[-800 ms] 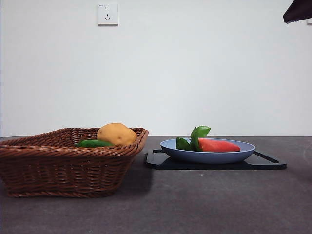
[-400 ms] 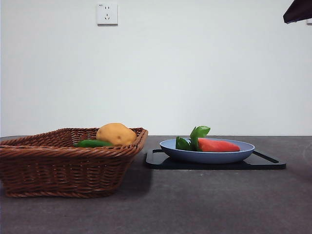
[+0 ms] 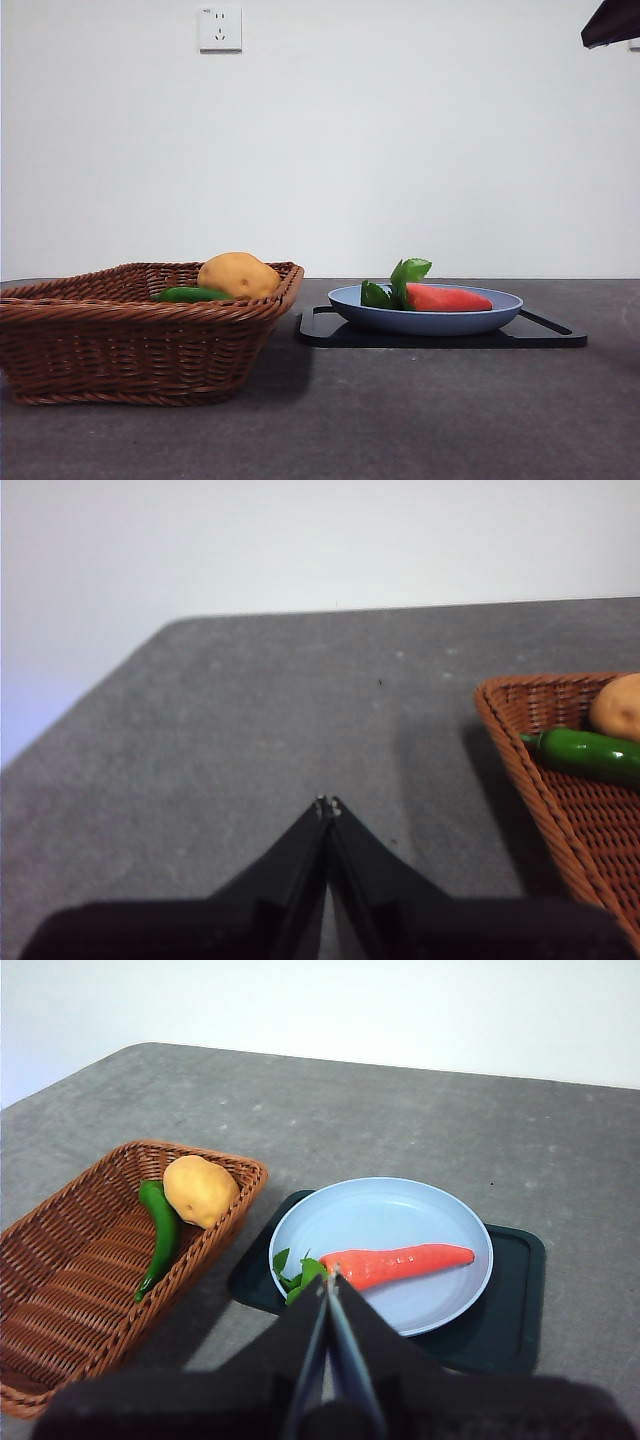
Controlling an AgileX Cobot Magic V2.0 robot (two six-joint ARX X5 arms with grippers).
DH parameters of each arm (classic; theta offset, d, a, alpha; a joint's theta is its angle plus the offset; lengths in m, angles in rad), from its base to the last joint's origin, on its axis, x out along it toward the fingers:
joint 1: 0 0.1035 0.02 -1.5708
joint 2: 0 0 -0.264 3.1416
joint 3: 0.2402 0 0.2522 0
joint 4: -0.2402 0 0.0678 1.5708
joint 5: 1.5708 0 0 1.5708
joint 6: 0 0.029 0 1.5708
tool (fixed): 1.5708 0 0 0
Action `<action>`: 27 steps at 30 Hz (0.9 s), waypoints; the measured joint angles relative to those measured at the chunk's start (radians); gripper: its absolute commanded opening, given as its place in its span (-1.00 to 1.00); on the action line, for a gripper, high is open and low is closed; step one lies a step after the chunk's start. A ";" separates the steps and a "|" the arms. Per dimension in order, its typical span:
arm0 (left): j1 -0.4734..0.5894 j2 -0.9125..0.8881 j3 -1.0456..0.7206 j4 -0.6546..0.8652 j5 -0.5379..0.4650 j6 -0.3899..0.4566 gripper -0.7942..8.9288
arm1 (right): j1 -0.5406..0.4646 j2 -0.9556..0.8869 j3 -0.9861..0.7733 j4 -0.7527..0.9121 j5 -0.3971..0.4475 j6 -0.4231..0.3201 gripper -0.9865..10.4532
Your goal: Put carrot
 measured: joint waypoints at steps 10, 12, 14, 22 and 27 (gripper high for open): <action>0.001 -0.054 -0.018 -0.104 0.060 -0.036 -0.82 | 0.000 0.000 0.000 0.000 0.000 0.000 -0.82; 0.004 -0.065 -0.019 -0.148 0.060 -0.036 -0.82 | 0.000 0.000 0.000 0.000 0.000 0.000 -0.82; 0.014 -0.073 -0.019 -0.157 0.066 -0.037 -0.82 | 0.000 0.000 0.000 0.000 0.000 0.000 -0.82; 0.066 -0.083 -0.019 -0.156 0.067 -0.053 -0.82 | 0.000 0.000 0.000 0.000 0.000 0.000 -0.82; 0.074 -0.083 -0.019 -0.156 0.067 -0.056 -0.82 | 0.000 0.000 0.000 0.000 0.000 0.000 -0.82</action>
